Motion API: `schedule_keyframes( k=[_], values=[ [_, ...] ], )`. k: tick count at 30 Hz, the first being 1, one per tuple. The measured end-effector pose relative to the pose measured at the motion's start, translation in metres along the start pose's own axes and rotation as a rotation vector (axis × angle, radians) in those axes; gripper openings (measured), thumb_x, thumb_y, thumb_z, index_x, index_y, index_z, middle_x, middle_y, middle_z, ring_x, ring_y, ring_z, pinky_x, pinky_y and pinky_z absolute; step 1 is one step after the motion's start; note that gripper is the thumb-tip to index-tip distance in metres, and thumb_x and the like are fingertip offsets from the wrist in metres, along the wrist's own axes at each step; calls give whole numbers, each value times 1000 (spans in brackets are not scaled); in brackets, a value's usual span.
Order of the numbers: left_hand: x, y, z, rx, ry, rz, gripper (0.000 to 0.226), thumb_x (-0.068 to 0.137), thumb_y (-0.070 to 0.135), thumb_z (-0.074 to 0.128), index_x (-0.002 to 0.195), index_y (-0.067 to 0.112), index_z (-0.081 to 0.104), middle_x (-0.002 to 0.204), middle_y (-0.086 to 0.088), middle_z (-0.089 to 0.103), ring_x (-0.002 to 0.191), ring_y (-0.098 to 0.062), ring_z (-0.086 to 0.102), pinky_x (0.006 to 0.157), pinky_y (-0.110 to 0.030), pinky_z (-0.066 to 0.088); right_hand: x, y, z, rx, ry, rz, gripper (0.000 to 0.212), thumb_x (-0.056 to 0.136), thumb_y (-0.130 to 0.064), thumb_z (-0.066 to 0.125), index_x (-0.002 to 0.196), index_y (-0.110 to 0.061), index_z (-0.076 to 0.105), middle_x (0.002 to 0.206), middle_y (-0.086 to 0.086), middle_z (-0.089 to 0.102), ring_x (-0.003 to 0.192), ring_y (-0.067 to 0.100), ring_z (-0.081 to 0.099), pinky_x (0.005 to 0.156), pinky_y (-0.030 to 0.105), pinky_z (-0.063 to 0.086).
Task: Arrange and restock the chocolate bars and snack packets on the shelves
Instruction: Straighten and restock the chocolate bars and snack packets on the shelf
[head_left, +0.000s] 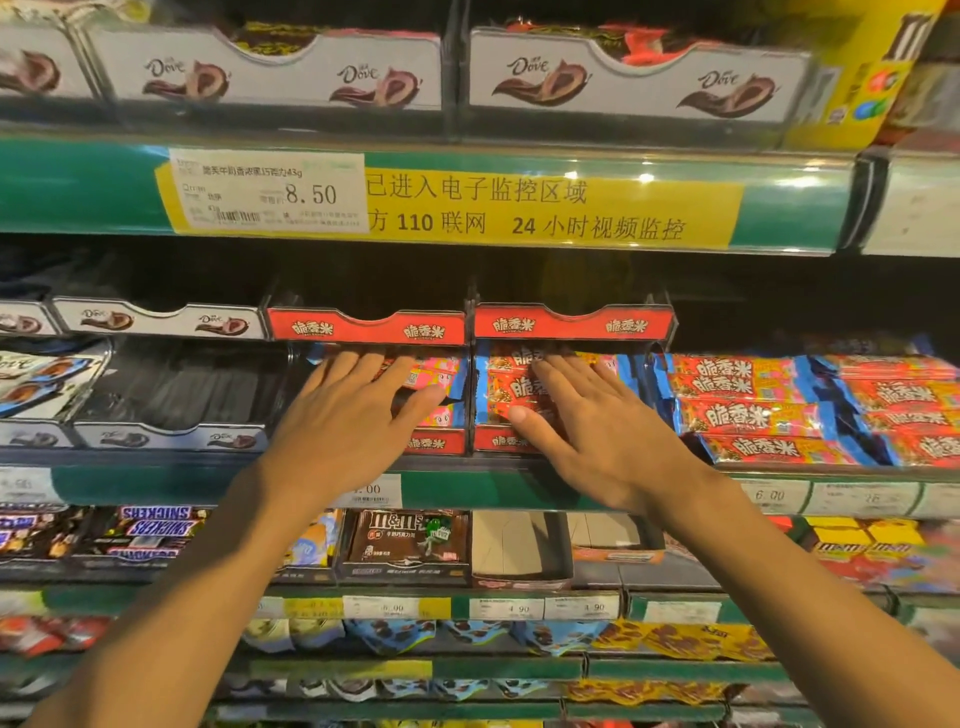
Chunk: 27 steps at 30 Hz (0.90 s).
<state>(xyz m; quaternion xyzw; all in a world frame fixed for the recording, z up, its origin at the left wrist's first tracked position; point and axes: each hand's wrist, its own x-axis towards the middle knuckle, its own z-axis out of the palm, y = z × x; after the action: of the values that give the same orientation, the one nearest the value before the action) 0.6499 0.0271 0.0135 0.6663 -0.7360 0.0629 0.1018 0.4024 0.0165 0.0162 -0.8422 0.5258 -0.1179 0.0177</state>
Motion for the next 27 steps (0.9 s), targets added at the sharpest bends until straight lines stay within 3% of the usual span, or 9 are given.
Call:
schedule_keyframes(
  k=[5, 11, 15, 20, 23, 27],
  values=[
    [0, 4, -3, 40, -66, 4, 82, 86, 69, -3, 150, 26, 26, 145, 2, 40, 136, -20, 30, 118, -41, 20, -8, -3, 2, -23, -33, 2, 78, 96, -69, 9, 159, -23, 5, 166, -3, 3, 152, 12, -5, 123, 32, -7],
    [16, 0, -6, 40, -211, -17, 90, 81, 74, -8, 149, 27, 28, 147, -3, 41, 136, -25, 32, 117, -44, 19, -6, -6, 6, -23, -30, 24, 79, 95, -70, 6, 159, -24, 3, 166, -2, 0, 152, 13, -8, 123, 36, -7],
    [-4, 4, -1, 72, -100, 0, 86, 87, 70, -16, 155, 25, 13, 155, 1, 30, 144, -22, 20, 121, -43, 14, -9, -7, 9, -42, 6, 25, 79, 95, -70, 6, 159, -23, 2, 166, -2, 0, 152, 13, -9, 122, 35, -9],
    [-26, 15, 8, 29, -62, -80, 82, 79, 71, -24, 151, 33, -12, 164, 3, -6, 150, -16, -11, 122, -39, 0, -10, -10, 12, -57, 42, 27, 82, 95, -74, 5, 159, -22, 5, 166, -1, 4, 152, 15, -4, 122, 36, -8],
    [-31, 14, 13, 22, -6, -89, 72, 86, 71, -16, 148, 34, -14, 163, 4, -7, 150, -15, -12, 122, -39, -2, -10, -10, 12, -57, 45, 11, 80, 96, -72, 8, 158, -22, 4, 166, -1, 4, 153, 16, -4, 122, 36, -7],
    [-35, 26, 4, 8, -8, -122, 80, 86, 68, -14, 155, 29, -3, 164, 4, -1, 151, -14, -5, 123, -37, -1, -12, -9, 4, 32, 88, -16, 75, 99, -68, 18, 158, -22, 14, 165, -2, 15, 152, 14, 7, 119, 28, -7]
  ],
)
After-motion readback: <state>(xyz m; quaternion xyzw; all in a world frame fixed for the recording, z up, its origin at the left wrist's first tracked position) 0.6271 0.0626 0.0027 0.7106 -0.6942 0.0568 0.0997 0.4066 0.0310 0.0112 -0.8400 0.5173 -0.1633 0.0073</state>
